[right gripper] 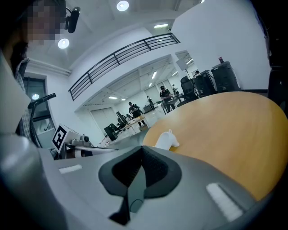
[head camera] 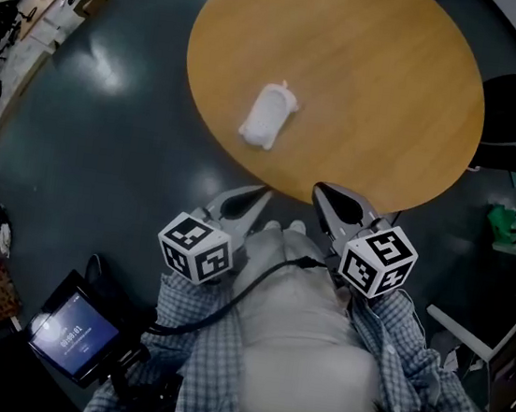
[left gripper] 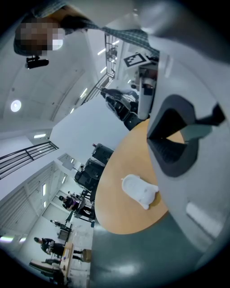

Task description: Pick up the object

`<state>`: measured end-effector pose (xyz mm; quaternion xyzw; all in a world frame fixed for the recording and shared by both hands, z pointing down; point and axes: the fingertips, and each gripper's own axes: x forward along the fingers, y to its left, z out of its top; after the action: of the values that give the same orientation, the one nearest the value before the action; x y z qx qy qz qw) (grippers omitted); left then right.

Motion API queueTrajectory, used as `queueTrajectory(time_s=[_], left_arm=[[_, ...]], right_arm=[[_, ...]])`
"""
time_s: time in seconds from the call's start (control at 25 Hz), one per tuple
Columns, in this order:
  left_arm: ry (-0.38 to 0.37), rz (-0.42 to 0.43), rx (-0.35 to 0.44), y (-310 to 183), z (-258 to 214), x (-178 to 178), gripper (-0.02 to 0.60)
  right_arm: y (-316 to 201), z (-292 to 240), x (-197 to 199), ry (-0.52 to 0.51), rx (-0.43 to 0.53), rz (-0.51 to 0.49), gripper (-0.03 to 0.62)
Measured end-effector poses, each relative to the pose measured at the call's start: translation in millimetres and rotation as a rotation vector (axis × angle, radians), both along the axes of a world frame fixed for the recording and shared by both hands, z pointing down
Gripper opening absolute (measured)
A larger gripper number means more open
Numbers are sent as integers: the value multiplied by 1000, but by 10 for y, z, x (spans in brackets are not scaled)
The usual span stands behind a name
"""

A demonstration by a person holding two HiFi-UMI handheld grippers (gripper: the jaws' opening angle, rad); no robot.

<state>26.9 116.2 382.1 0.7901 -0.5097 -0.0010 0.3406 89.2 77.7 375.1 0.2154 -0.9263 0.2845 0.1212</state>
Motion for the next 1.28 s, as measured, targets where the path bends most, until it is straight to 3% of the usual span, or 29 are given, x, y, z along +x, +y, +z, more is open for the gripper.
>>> queueTrajectory(time_s=[0.2, 0.48, 0.68, 0.84, 1.12, 1.28], left_arm=[[-12, -20, 0, 57, -9, 1, 3], [-24, -26, 7, -84, -14, -324, 3], [-30, 47, -13, -362, -17, -645, 3], [-34, 161, -49, -674, 132, -833, 3], [-87, 318, -104, -990, 393, -873, 3], [-47, 336, -199, -1069, 671, -848, 3]], right_arm=[[60, 43, -54, 8, -5, -39, 6], [-67, 69, -324, 11, -1, -25, 6], [-323, 39, -638, 26, -11, 35, 6], [-618, 186, -819, 51, -42, 116, 6], [-855, 471, -793, 98, -121, 277, 6], [-848, 782, -666, 156, -215, 314, 9]])
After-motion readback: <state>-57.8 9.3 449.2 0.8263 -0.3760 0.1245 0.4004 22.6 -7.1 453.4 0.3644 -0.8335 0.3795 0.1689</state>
